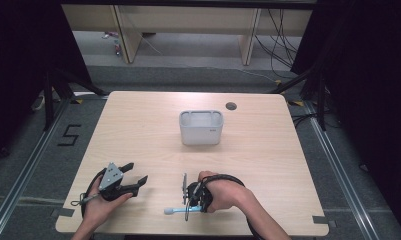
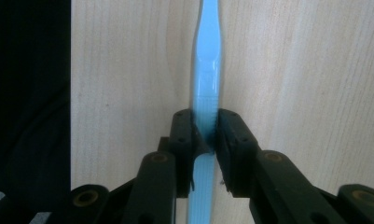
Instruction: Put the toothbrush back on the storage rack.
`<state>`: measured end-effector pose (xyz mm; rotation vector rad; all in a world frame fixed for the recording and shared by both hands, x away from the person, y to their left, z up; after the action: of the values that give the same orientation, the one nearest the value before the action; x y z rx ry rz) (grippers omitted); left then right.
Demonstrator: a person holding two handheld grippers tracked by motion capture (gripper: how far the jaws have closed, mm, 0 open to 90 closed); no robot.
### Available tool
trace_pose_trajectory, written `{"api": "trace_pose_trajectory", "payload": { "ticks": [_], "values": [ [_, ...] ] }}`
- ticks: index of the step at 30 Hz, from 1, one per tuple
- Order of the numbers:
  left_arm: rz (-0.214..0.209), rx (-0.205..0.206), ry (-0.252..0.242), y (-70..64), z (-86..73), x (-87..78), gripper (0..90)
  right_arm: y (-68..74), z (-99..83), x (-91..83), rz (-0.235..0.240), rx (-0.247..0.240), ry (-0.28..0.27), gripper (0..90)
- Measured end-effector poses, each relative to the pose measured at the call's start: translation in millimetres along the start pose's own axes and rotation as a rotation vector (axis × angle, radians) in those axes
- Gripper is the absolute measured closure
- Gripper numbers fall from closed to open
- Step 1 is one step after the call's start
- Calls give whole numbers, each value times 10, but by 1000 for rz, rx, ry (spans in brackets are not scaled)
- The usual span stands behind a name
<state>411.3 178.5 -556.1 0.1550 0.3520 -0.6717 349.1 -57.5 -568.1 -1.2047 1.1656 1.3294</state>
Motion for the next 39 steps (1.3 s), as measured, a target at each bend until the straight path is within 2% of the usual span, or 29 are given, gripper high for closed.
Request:
{"api": "trace_pose_trajectory", "payload": {
  "ticks": [2, 3, 4, 6, 7, 9, 10, 14, 15, 17, 20, 21, 22, 23, 26, 31, 32, 33, 34, 36, 39],
  "values": [
    [6, 4, 11, 3, -5, -10, 274, -18, 4, 5, 5, -4, -7, 779],
    [5, 3, 11, 2, -6, -12, 274, 1, 4, -4, 13, 24, 0, 782],
    [4, 2, 11, 1, -6, -12, 273, -14, 3, 0, 12, 14, -6, 784],
    [4, 2, 11, 0, -6, -12, 273, -11, 4, 1, 18, 21, -7, 785],
    [4, 2, 12, 1, -6, -12, 274, -21, -7, -16, 16, 14, 12, 786],
    [4, 2, 11, 1, -6, -12, 273, -23, 11, 12, 20, 19, -25, 786],
    [4, 2, 11, 2, -6, -13, 274, -14, 8, 5, 23, 33, -21, 787],
    [-1, -1, 1, -1, -1, -2, 274, -18, -1, -2, 8, 33, -23, 787],
    [5, 0, 13, 1, -7, -11, 274, -42, -35, -28, -14, 16, 0, 787],
    [5, 4, 12, -2, -6, -10, 274, -2, -20, -28, 5, 59, -30, 787],
    [6, 3, 7, -3, -4, -8, 274, -46, -50, -56, -29, 31, -24, 787],
    [6, 3, 8, -3, -4, -8, 274, -30, -56, -80, -26, 51, -18, 787],
    [5, 3, 10, -3, -5, -9, 274, -33, -49, -82, -22, 47, -37, 787],
    [7, 3, 15, -1, -8, -12, 274, -17, -55, -104, -20, 74, -39, 787],
    [8, 1, 19, -1, -10, -10, 275, -56, -65, -138, -46, 60, -74, 787],
    [8, 2, 19, -1, -10, -10, 275, -59, -96, -186, -51, 76, -108, 787],
    [7, 1, 11, -3, -6, -4, 275, -53, -105, -202, -62, 100, -116, 787],
    [6, 1, 8, -5, -5, -1, 275, -70, -111, -206, -67, 84, -126, 787],
    [9, 3, 9, -5, -5, -2, 275, -58, -122, -222, -65, 100, -134, 787],
    [5, 2, 4, -8, -2, 4, 276, -73, -133, -232, -76, 99, -136, 787],
    [6, 1, 2, -7, -2, 5, 276, -89, -136, -233, -74, 77, -149, 787]
  ]
}}
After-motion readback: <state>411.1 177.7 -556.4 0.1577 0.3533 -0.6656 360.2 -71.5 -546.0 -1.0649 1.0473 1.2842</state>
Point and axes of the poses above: each handheld gripper's, and its own axes: x roughly forward along the jaws, z roughly out of its top, y roughly to its left, the point moved 9 cm from there along x, roughly forward along the jaws
